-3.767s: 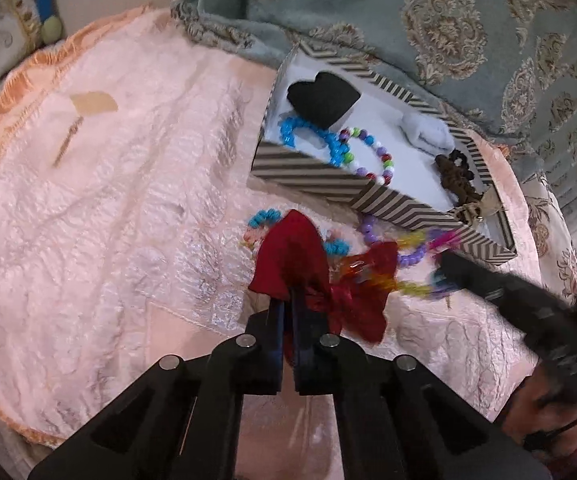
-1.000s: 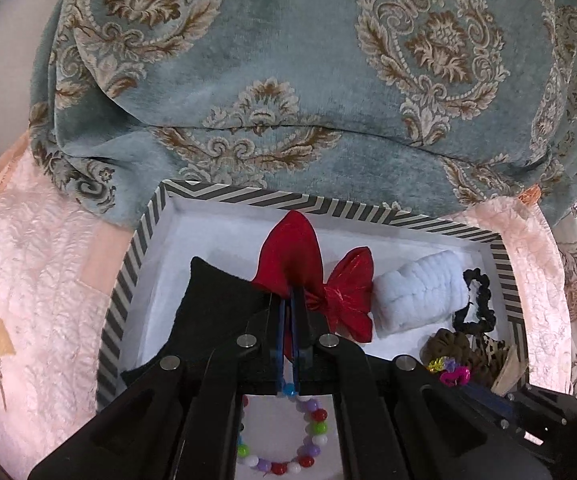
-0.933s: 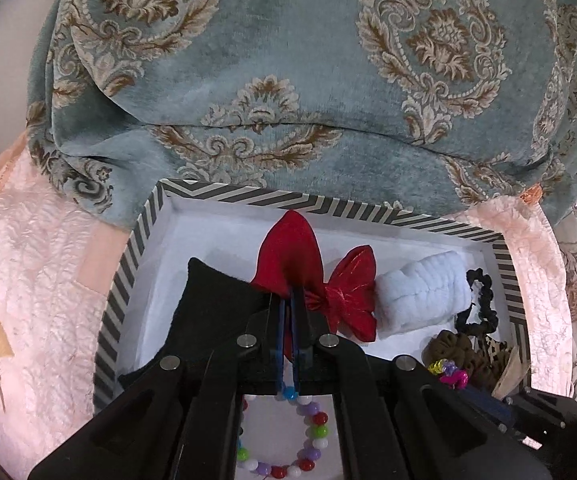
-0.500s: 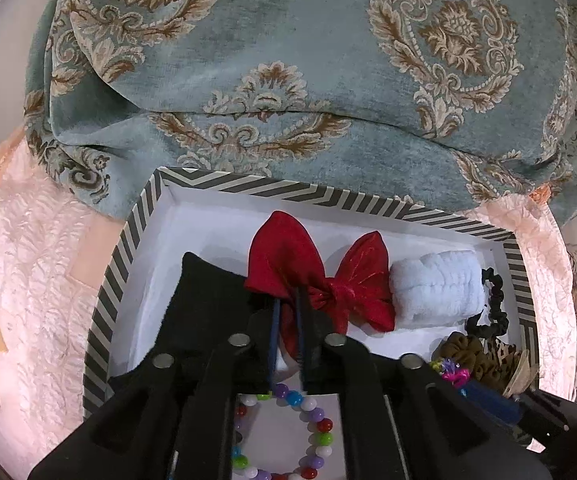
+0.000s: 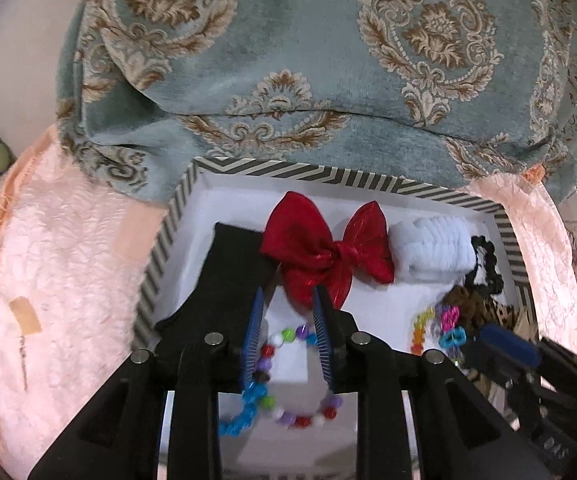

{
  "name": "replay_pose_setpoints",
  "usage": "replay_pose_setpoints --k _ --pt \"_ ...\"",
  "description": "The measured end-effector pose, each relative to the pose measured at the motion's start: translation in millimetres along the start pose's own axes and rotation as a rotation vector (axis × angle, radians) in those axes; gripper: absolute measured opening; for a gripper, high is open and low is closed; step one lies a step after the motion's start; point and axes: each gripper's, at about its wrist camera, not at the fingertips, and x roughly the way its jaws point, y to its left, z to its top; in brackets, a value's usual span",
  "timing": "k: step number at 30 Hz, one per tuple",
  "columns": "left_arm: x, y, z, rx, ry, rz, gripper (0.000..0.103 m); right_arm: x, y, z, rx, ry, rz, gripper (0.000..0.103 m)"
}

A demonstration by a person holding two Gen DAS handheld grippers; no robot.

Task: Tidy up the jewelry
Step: 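Lift both grippers from the tray and move them to the remaining bracelets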

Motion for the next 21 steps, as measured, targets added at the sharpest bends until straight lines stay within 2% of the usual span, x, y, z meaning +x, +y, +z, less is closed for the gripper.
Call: replay_pose_setpoints --k 5,18,21 --pt "-23 6 -14 0.023 -0.029 0.033 0.009 -6 8 -4 -0.033 -0.026 0.013 0.034" --pt "-80 29 -52 -0.012 -0.052 0.023 0.010 -26 38 -24 -0.117 -0.035 0.031 0.034" --pt "-95 36 -64 -0.012 -0.064 0.040 0.010 -39 46 -31 -0.120 -0.035 0.060 0.034"
